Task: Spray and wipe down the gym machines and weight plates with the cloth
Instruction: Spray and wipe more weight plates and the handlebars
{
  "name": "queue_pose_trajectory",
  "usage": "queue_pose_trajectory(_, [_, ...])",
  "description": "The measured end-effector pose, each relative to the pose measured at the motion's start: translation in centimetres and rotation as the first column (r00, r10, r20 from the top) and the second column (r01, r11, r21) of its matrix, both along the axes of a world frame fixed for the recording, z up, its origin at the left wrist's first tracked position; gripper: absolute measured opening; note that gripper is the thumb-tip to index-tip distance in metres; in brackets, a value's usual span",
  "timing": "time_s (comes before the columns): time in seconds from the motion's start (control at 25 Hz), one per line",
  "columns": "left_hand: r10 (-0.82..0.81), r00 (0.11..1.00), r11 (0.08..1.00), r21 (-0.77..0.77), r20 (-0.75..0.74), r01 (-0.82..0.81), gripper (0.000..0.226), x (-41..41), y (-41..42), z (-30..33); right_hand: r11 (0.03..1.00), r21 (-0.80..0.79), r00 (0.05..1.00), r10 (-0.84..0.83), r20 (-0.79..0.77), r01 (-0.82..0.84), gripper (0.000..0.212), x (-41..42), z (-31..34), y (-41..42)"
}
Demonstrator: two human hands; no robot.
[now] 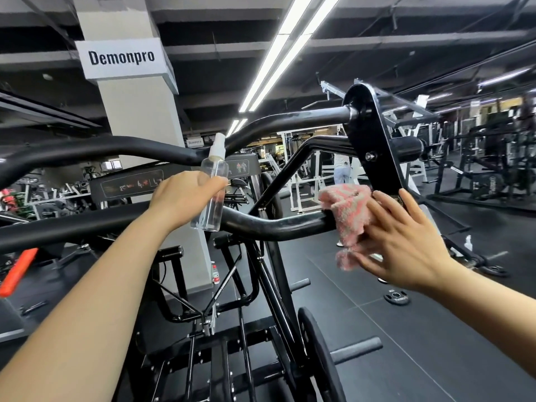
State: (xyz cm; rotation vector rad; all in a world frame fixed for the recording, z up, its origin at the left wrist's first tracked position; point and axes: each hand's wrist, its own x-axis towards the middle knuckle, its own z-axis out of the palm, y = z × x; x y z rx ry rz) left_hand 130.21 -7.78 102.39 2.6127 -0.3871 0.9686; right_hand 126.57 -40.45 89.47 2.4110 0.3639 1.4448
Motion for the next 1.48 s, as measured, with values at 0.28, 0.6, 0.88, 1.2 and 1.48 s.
queue_pose_trajectory(0.28, [-0.003,1.0,1.0,-0.003,0.01,0.003,0.093,0.4,-0.2,0.0,0.896,0.28,0.867,0.418,-0.272,-0.344,0.051,-0.2,5.0,8.2])
queue_pose_trajectory(0.6, [0.036,0.999,0.999,-0.004,0.001,-0.036,0.073,-0.1,-0.6,0.0,0.943,0.151,0.903,0.328,-0.277,-0.296,0.055,3.1,5.4,15.4])
queue_pose_trajectory(0.88, [-0.015,1.0,0.999,-0.033,-0.027,0.014,0.066,-0.7,-0.2,-0.1,0.918,-0.135,0.895,0.395,0.209,-0.374,0.045,5.1,1.8,11.8])
queue_pose_trajectory(1.2, [-0.012,1.0,1.0,0.015,-0.02,0.012,0.059,-0.7,0.0,-0.1,0.883,-0.244,0.848,0.459,0.267,-0.401,0.04,5.7,0.2,6.0])
queue_pose_trajectory(1.48, [-0.017,1.0,1.0,0.024,0.022,0.017,0.064,-0.4,0.1,-0.1,0.92,-0.17,0.846,0.392,0.363,-0.353,0.024,5.4,-1.0,1.5])
